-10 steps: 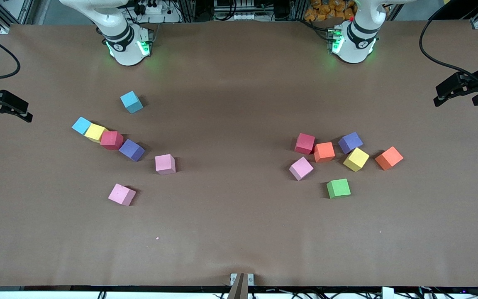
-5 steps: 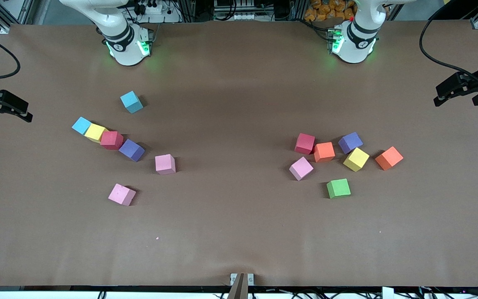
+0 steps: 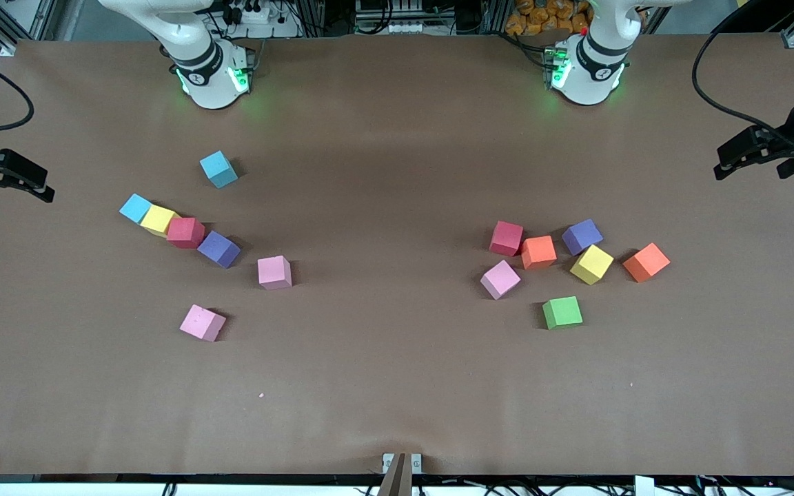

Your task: Form number 2 with 11 blocks

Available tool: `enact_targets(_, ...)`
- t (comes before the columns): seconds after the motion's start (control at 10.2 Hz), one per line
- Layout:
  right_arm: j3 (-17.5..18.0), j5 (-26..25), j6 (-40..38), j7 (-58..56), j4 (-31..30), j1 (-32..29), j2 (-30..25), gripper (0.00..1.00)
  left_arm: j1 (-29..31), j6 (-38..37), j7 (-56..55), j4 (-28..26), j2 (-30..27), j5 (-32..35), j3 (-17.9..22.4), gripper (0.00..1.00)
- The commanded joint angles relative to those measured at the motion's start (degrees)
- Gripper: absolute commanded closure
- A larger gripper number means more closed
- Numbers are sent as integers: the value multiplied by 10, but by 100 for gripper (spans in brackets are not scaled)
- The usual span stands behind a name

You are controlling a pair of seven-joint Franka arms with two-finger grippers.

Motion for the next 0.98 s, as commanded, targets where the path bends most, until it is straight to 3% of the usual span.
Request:
enact_targets(0.0,2,-3,-4,6,2,-2,1,0,-5,-2,-1,-14,14,4,-4,0)
enact_targets(0.39,3,-3,6,5,-1,3,17,0,-12,13,-8,-42,52,3,-31,0)
enact_targets(0.68,4,1,17,4,-7,3,44,0,-10,103,-31,-123,57,-13,-56,0)
enact_targets(0.88,5,3,72,0,-41,15,52,0,-15,129,-69,-138,87,-22,-57,0)
